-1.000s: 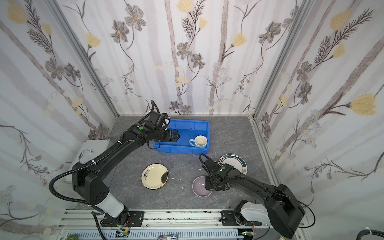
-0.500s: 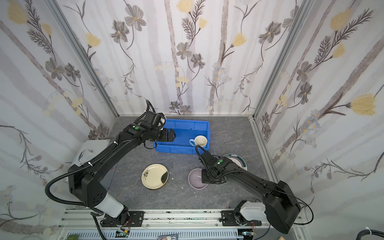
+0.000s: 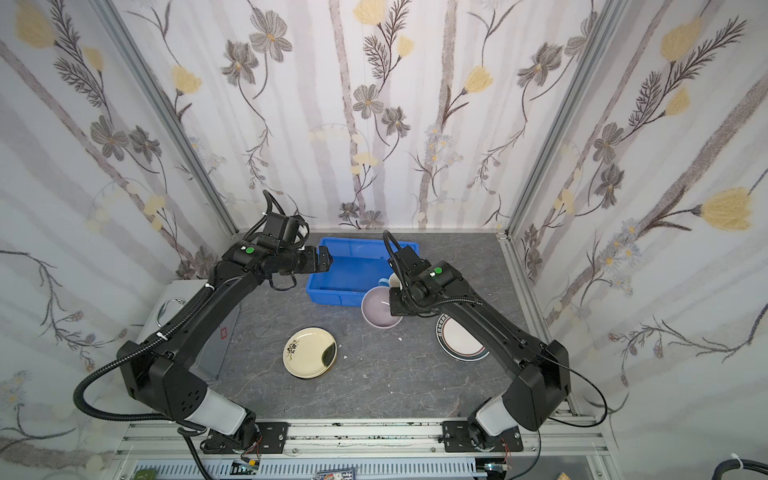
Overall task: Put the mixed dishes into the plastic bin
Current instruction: 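Lift the lilac bowl with the right gripper and carry it over the bin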
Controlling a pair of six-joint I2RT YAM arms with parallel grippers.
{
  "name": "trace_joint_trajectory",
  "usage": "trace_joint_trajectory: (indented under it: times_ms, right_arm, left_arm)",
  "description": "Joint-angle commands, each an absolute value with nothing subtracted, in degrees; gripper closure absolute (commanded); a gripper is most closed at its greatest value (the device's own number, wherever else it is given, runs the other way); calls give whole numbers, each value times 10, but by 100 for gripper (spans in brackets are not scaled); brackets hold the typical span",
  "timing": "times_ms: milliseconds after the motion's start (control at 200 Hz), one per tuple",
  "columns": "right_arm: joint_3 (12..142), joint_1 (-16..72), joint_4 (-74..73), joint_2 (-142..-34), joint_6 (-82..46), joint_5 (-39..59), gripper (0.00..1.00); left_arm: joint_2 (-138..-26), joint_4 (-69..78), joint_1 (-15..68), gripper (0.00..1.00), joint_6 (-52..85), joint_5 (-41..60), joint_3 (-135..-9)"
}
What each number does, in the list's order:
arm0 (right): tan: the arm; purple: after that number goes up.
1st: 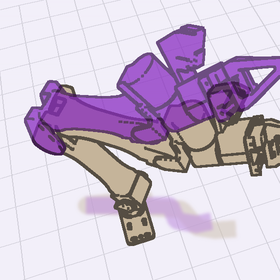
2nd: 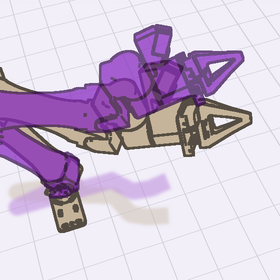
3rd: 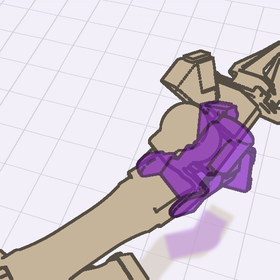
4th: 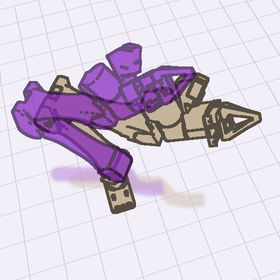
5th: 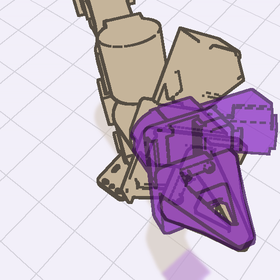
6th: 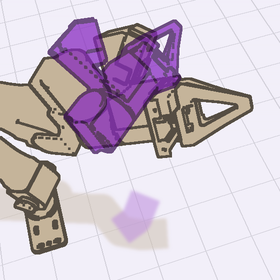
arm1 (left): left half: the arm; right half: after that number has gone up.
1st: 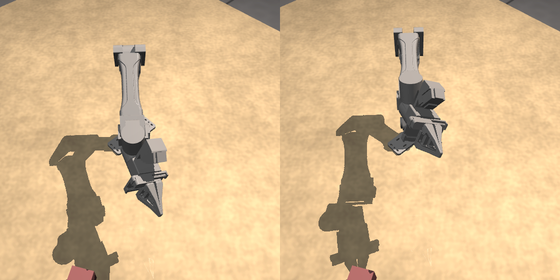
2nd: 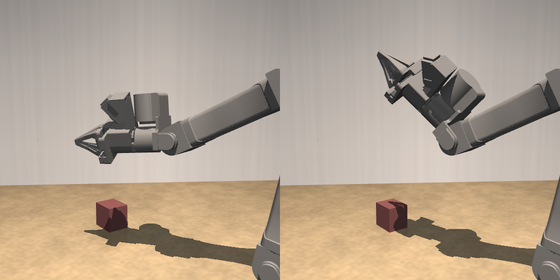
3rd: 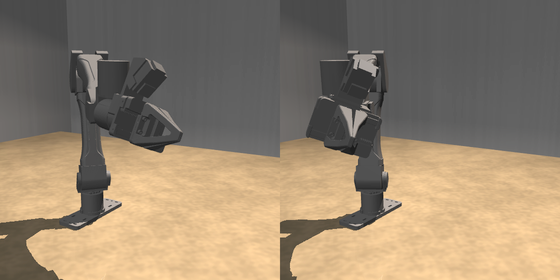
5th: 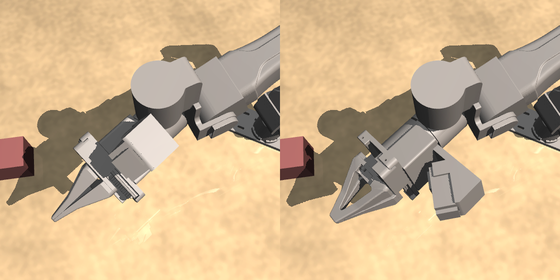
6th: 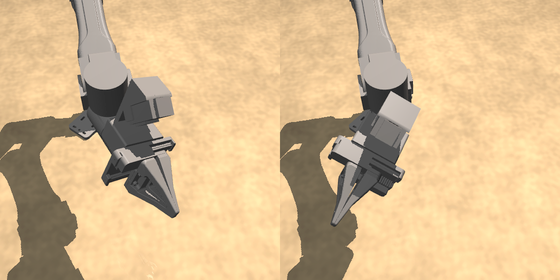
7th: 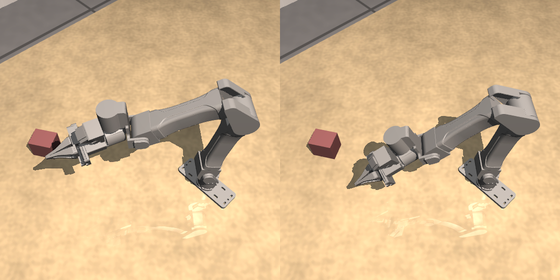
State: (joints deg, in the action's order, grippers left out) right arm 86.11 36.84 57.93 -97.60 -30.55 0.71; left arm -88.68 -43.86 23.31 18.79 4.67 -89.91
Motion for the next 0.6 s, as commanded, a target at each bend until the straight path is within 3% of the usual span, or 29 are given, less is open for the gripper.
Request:
trace_joint_trajectory:
  times_ms: [0, 370, 594]
  right_arm:
    - [951, 341, 599, -1040, -241, -22, 100]
    - [1268, 251, 633, -1279, -183, -10, 100]
    - [1306, 210, 591, -1356, -171, 9, 100]
  left_arm:
    - [-897, -442, 227, 0, 187, 50, -915]
    - [-993, -435, 203, 0, 180, 88, -1003]
    - [-1064, -459, 190, 0, 171, 117, -1073]
